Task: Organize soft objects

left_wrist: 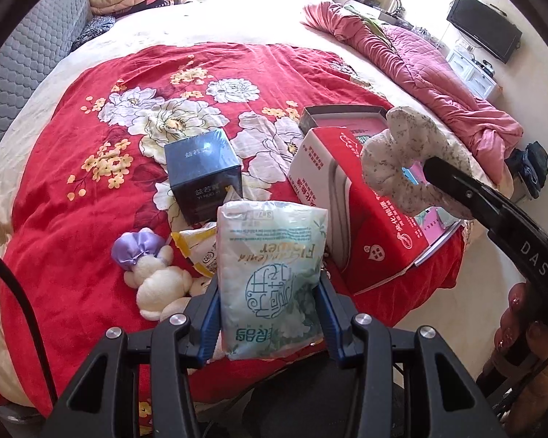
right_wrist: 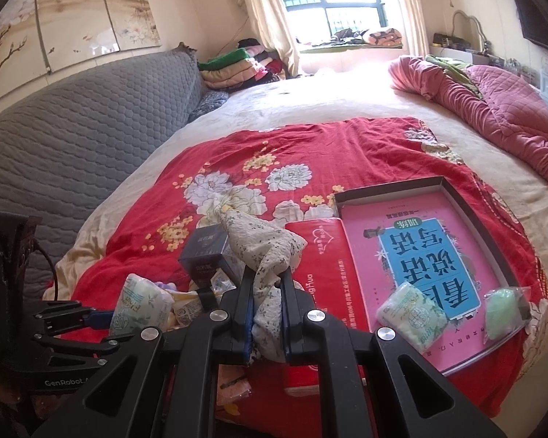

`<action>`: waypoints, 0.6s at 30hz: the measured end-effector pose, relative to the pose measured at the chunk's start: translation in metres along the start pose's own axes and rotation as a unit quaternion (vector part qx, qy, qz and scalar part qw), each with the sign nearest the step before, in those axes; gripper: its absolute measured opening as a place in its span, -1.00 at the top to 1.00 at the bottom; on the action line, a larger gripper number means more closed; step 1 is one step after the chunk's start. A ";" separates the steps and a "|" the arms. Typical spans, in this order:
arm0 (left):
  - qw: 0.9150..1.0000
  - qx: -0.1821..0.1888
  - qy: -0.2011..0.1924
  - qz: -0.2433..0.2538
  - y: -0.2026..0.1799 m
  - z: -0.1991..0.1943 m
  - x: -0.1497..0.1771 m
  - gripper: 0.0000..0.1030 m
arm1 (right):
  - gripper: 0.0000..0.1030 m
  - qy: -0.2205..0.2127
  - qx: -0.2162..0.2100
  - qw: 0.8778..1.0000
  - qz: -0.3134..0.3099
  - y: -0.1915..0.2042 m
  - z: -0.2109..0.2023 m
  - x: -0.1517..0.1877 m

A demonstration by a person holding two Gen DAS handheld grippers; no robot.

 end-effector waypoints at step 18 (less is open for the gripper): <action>0.999 0.018 0.002 0.029 -0.060 0.000 -0.006 0.08 | 0.78 -0.037 0.024 0.998 0.042 -0.040 -0.038 0.009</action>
Point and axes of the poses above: each gripper's, at about its wrist camera, not at the fingertips, and z roughly the way its jaws point, y to its left, x to its underside, the point moved 1 cm from there along z, roughly the way its jaws point, and after that the axes turned 12 degrees about -z, right-handed, at the moved point
